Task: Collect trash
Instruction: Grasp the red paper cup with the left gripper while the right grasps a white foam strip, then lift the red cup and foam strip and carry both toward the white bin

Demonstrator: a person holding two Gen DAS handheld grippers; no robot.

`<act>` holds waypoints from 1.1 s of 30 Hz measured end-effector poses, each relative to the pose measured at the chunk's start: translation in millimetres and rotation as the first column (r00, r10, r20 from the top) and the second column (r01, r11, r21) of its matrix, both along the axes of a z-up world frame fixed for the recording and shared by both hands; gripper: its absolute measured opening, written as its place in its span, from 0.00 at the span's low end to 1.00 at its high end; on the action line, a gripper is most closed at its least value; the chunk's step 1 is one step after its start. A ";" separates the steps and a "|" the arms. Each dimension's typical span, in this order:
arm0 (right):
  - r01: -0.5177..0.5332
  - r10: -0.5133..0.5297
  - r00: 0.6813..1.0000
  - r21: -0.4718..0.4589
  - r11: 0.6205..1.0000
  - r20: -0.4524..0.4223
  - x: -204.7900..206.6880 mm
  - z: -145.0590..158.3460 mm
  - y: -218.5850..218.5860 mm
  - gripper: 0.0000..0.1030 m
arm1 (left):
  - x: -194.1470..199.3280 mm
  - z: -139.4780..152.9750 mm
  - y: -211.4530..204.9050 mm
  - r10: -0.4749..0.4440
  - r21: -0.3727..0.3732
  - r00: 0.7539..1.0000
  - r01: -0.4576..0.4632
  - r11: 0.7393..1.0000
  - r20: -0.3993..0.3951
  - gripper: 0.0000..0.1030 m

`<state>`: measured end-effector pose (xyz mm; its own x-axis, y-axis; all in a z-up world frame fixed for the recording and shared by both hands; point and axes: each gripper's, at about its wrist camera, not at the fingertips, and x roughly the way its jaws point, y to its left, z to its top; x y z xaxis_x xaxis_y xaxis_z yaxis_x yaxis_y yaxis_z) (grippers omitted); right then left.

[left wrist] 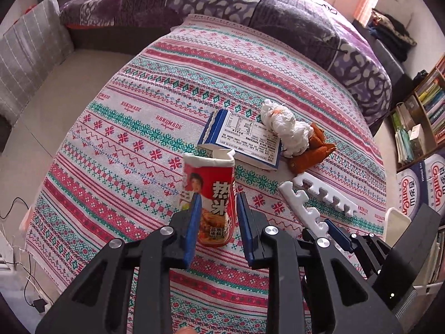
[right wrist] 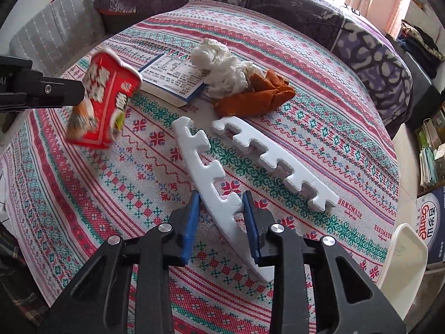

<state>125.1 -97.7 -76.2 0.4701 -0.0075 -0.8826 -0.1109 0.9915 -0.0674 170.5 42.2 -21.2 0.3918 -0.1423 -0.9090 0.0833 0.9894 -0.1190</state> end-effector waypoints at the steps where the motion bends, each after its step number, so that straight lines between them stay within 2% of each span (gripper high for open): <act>1: 0.006 -0.006 1.000 -0.003 1.000 0.015 -0.2 3.4 -1.1 0.29 | -0.8 3.3 -1.0 -0.002 0.002 1.000 0.002 1.000 0.017 0.26; 8: 0.097 -0.096 0.988 -0.002 0.995 0.123 -6.4 33.8 -8.0 0.29 | -7.9 24.0 -10.6 -0.021 0.037 0.989 0.016 0.999 0.144 0.26; 11: 0.142 -0.142 0.978 0.012 0.990 0.155 -2.7 42.5 -17.8 0.29 | -9.6 30.3 -10.1 -0.026 0.020 0.985 0.023 1.000 0.171 0.26; 16: 0.206 -0.214 0.958 0.060 0.977 0.191 -1.7 55.6 -38.0 0.29 | 0.7 23.5 7.0 0.024 -0.113 0.996 -0.014 0.994 0.086 0.25; 19: 0.223 -0.235 0.952 0.081 0.971 0.198 -1.5 59.7 -48.8 0.29 | 8.7 12.6 14.5 0.050 -0.120 0.998 -0.046 0.992 0.029 0.26; 20: 0.228 -0.242 0.950 0.091 0.969 0.196 -2.3 60.6 -50.3 0.29 | 11.1 8.5 17.1 0.064 -0.115 0.998 -0.062 0.991 0.016 0.34; 21: 0.233 -0.249 0.949 0.099 0.967 0.195 -2.5 61.3 -52.5 0.29 | 13.8 4.0 20.3 0.084 -0.116 0.996 -0.083 0.990 0.003 0.48; 22: 0.236 -0.252 0.948 0.102 0.966 0.193 -2.6 61.3 -53.5 0.29 | 16.2 -0.6 23.4 0.108 -0.120 0.994 -0.108 0.987 -0.009 0.72; 23: 0.238 -0.255 0.948 0.103 0.966 0.193 -2.7 61.3 -54.4 0.29 | 18.6 -4.4 26.0 0.128 -0.121 0.992 -0.129 0.984 -0.015 0.79; 27: 0.242 -0.259 0.946 0.105 0.965 0.194 -4.4 61.6 -54.3 0.29 | 29.0 -21.3 27.3 0.149 -0.073 0.988 -0.151 0.986 -0.042 0.79; 33: 0.245 -0.261 0.946 0.106 0.964 0.190 -3.9 60.8 -54.7 0.29 | 34.0 -46.5 25.8 0.146 -0.045 0.984 -0.151 0.987 -0.104 0.79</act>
